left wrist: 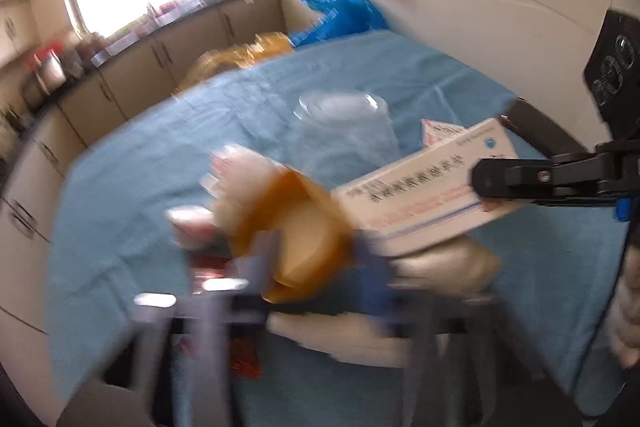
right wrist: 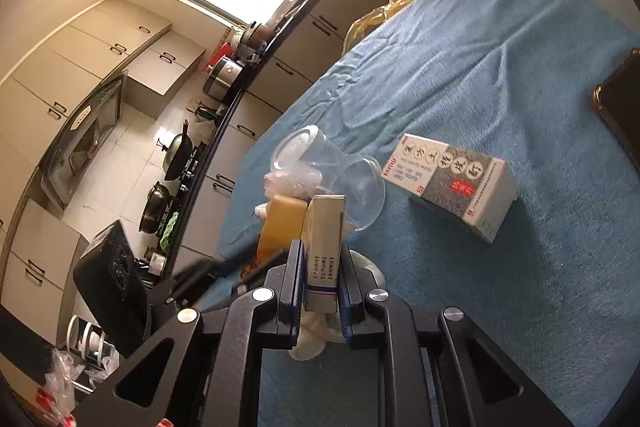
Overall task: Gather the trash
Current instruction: 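Grasp the yellow tape roll with the left tool while the right tool grasps the white box, then carry the tape roll and white box over to the red basket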
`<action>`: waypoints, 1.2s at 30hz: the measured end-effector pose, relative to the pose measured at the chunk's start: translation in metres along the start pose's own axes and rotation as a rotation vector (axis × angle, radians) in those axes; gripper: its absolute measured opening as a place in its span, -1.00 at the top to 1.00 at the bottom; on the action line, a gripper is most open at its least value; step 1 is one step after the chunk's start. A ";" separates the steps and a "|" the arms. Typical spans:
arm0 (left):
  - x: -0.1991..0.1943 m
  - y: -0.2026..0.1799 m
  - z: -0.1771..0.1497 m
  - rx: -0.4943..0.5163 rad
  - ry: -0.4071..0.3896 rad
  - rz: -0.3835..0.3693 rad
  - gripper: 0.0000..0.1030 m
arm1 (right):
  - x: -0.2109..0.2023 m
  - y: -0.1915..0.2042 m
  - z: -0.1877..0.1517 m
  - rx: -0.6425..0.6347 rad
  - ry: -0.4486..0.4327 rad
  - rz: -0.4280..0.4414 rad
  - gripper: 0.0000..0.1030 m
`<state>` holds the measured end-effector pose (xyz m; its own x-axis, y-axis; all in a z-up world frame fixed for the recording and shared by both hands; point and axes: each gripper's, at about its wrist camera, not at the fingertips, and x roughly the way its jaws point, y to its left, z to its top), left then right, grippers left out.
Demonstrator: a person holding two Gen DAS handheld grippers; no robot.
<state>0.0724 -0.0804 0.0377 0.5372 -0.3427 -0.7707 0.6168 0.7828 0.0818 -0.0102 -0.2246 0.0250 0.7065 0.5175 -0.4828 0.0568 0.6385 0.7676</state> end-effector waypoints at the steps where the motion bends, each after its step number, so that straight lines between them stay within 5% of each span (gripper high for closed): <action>1: 0.001 0.000 -0.001 -0.014 0.006 -0.007 0.77 | 0.000 -0.001 0.000 0.008 0.004 0.007 0.68; 7: -0.009 0.004 -0.007 -0.102 -0.004 -0.007 0.82 | -0.001 0.000 -0.001 -0.012 -0.007 0.009 0.68; 20: -0.099 0.005 -0.045 -0.191 -0.059 0.081 0.82 | -0.024 0.058 -0.021 -0.203 -0.065 -0.089 0.72; 36: -0.175 0.014 -0.127 -0.365 -0.093 0.159 0.81 | -0.042 0.142 -0.098 -0.504 -0.025 -0.312 0.72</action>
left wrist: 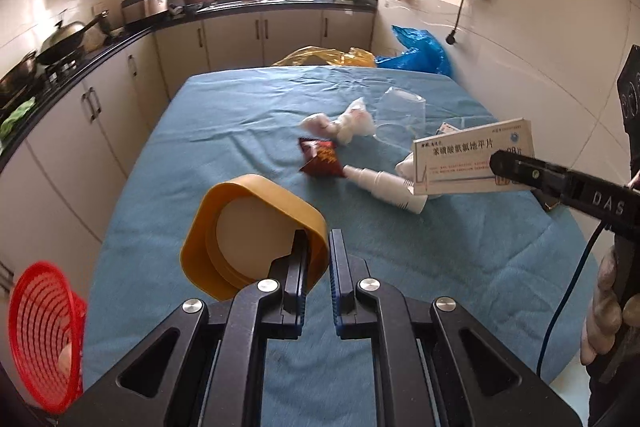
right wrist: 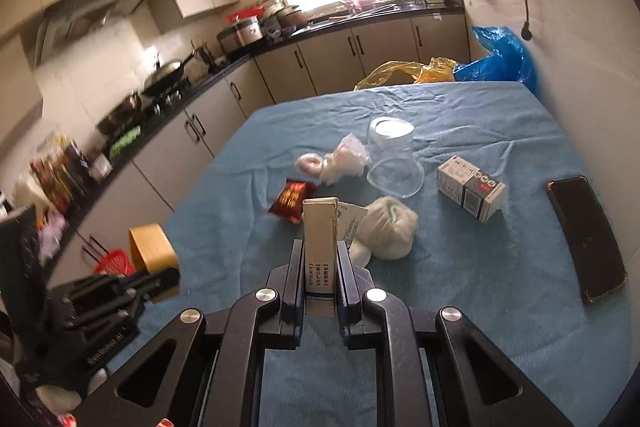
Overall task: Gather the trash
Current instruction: 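Carry the tape roll and white box over to the red basket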
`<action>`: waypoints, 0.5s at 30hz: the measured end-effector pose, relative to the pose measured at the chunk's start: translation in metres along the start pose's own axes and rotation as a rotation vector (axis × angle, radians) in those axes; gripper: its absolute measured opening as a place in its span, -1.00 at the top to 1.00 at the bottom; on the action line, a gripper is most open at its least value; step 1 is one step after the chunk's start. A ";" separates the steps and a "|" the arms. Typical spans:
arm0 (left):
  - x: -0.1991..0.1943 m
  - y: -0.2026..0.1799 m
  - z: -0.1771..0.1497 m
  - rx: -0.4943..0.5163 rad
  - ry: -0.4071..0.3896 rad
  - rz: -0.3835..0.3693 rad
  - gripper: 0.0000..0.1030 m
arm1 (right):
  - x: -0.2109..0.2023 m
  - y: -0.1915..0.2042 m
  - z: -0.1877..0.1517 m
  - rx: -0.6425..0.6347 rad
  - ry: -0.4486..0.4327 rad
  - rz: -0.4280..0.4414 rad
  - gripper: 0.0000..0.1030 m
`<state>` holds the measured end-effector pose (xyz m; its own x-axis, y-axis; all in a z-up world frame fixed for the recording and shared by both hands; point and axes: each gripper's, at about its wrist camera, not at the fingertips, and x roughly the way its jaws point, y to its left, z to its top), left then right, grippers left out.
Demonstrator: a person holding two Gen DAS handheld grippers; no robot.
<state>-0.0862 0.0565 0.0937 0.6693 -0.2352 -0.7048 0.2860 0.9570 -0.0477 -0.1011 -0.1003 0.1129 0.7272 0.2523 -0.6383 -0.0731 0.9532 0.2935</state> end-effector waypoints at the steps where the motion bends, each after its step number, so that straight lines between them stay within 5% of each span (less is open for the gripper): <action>1: -0.003 0.003 -0.003 -0.012 0.000 0.004 0.81 | 0.000 0.006 -0.003 -0.017 0.006 -0.008 0.72; 15: -0.039 0.048 -0.049 -0.155 -0.027 0.187 0.81 | 0.004 0.057 -0.030 -0.118 0.061 -0.013 0.72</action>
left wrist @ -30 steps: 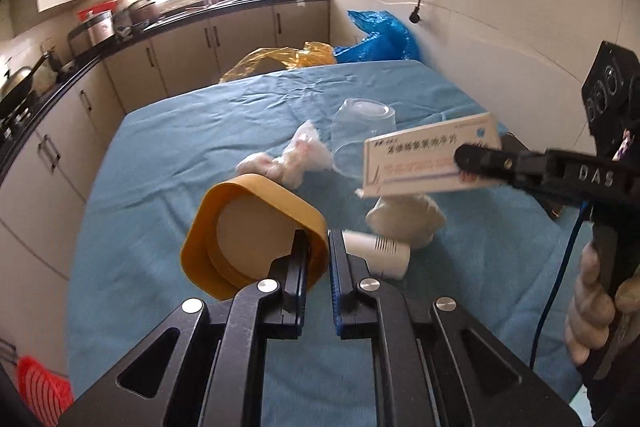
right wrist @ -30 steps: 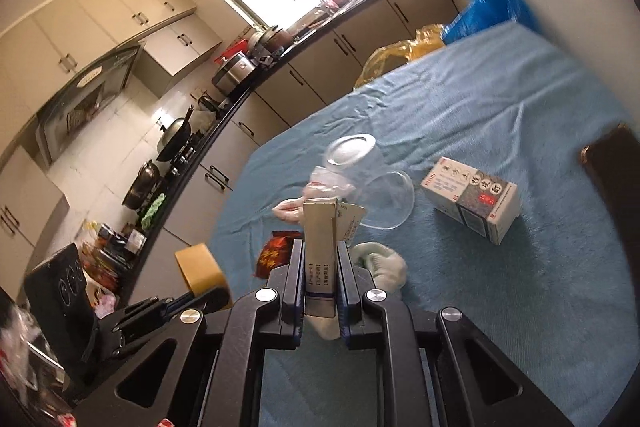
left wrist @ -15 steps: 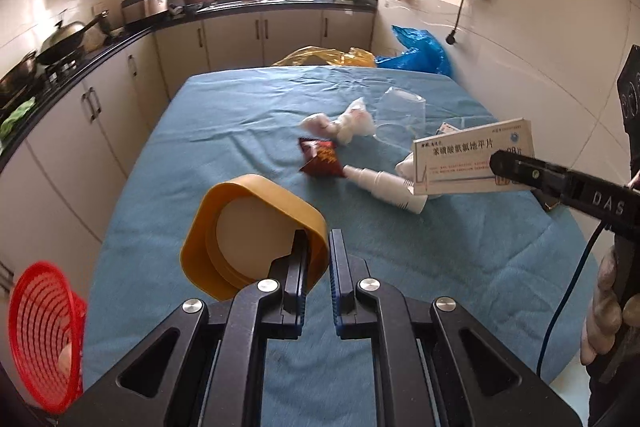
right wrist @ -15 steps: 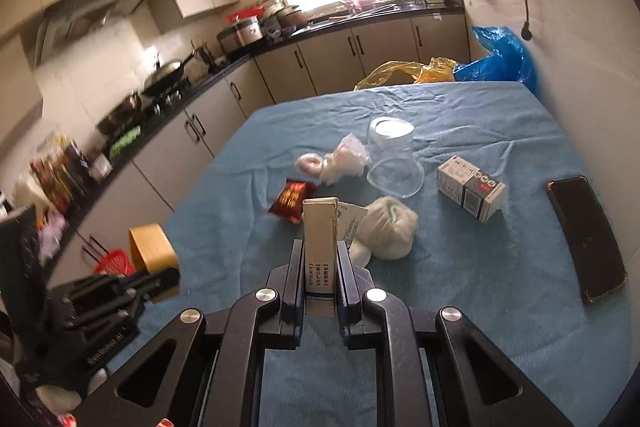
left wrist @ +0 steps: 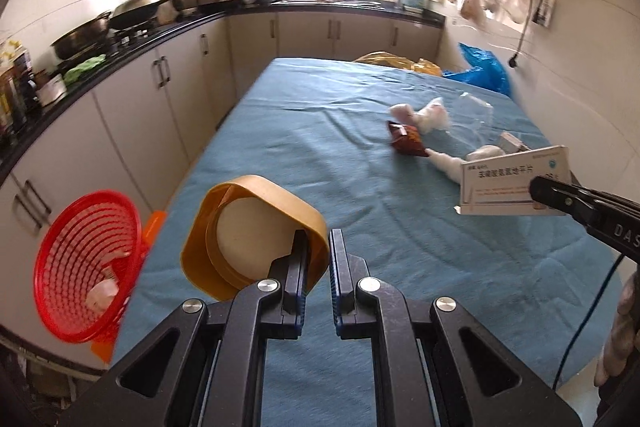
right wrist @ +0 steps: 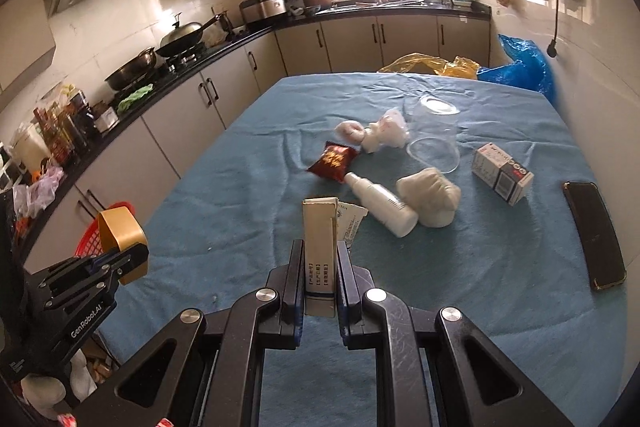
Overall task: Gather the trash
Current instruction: 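Carry the tape roll and white box over to the red basket, then open both tools over the red basket to drop the tape roll and box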
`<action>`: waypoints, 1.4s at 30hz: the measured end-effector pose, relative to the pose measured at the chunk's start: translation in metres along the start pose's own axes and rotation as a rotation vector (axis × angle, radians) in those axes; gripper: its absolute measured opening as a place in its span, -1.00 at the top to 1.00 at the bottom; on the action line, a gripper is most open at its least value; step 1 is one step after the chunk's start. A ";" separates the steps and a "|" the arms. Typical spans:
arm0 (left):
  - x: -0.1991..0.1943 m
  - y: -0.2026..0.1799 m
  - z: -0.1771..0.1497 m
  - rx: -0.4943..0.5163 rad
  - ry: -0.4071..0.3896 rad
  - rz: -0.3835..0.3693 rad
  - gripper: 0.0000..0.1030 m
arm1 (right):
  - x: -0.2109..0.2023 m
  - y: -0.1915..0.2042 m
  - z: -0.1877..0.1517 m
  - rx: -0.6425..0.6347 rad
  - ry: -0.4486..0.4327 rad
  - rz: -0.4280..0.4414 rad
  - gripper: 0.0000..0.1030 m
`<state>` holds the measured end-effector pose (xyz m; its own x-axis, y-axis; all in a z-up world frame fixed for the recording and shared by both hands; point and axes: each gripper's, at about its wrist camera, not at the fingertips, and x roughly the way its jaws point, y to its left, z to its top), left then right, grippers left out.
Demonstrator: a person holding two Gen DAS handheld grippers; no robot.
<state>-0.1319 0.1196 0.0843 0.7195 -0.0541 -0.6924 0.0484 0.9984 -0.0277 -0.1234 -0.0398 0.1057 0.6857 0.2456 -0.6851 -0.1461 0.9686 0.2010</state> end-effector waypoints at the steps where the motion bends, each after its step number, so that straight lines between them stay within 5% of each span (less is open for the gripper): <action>1: -0.002 0.003 -0.002 -0.004 -0.002 0.006 0.81 | 0.000 0.003 0.000 -0.005 0.002 0.002 0.72; 18: -0.040 0.046 -0.014 -0.069 -0.073 0.056 0.81 | -0.008 0.068 -0.005 -0.134 -0.003 0.024 0.72; 32: -0.057 0.199 -0.003 -0.259 -0.113 0.197 0.81 | 0.039 0.198 0.016 -0.288 0.036 0.245 0.72; 42: -0.021 0.287 -0.010 -0.420 -0.055 0.154 0.81 | 0.111 0.289 0.016 -0.336 0.124 0.406 0.72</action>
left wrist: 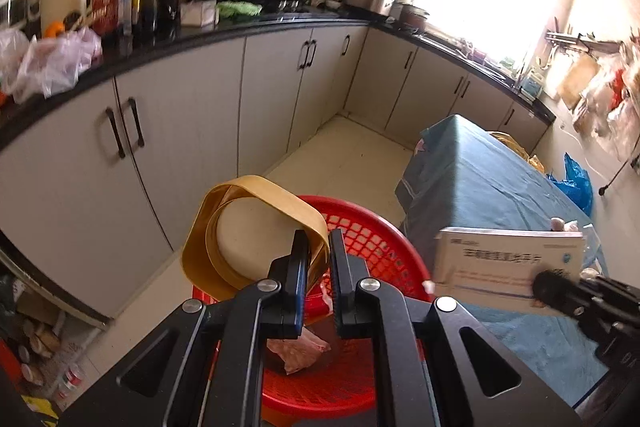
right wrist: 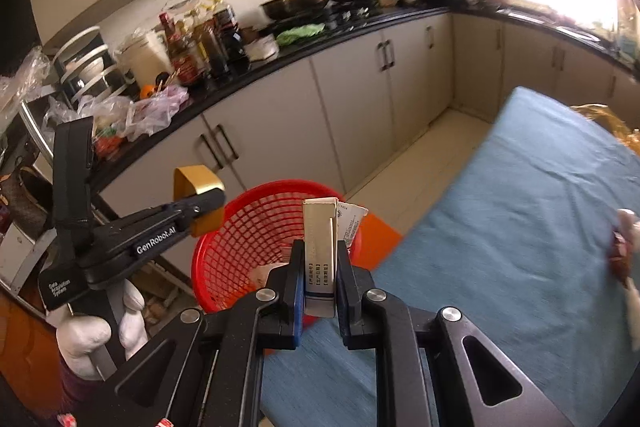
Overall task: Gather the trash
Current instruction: 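Open both tools over the red basket to drop the tape roll and box, then move both tools back from the basket to the table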
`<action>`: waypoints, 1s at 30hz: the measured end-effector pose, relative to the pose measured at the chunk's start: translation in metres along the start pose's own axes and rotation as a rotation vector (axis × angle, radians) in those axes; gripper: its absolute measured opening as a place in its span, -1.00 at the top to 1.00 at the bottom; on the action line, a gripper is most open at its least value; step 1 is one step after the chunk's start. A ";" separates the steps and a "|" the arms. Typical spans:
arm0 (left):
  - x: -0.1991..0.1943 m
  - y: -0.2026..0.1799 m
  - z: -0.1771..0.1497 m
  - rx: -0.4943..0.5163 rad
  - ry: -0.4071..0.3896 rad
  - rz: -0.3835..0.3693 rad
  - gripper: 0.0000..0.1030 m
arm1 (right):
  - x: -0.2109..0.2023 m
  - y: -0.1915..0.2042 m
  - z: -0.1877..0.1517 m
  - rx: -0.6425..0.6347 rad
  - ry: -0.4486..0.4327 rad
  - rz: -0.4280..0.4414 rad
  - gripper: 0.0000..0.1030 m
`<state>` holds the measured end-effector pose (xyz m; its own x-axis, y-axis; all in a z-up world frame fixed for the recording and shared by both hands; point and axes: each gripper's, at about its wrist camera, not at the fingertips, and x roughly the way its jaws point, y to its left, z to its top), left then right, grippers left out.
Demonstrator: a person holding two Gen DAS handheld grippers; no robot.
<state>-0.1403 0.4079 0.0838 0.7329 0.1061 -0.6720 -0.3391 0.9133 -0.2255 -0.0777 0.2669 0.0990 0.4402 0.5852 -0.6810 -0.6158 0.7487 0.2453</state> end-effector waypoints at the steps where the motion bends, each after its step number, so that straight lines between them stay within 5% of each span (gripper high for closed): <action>1: 0.005 0.004 -0.001 -0.010 0.009 -0.002 0.81 | 0.008 0.002 0.001 -0.002 0.006 0.011 0.71; 4: 0.012 0.012 -0.004 -0.030 0.018 -0.001 0.63 | 0.030 0.004 0.001 0.019 0.018 0.035 0.63; 6: 0.013 0.017 -0.005 -0.034 0.015 -0.001 0.36 | 0.040 0.001 -0.001 0.041 0.032 0.053 0.30; 10: 0.009 0.019 -0.008 -0.022 -0.015 0.028 -0.02 | 0.040 -0.004 -0.005 0.047 0.030 0.030 0.20; 19: -0.015 -0.009 -0.022 0.047 -0.065 0.090 -0.31 | 0.017 -0.023 -0.023 0.076 0.025 -0.028 0.04; 30: -0.038 -0.049 -0.050 0.143 -0.093 0.150 -0.42 | -0.020 -0.045 -0.049 0.094 0.031 -0.152 -0.07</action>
<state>-0.1811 0.3390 0.0847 0.7340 0.2746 -0.6212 -0.3661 0.9303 -0.0213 -0.0913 0.2062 0.0676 0.5027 0.4543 -0.7354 -0.4794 0.8545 0.2001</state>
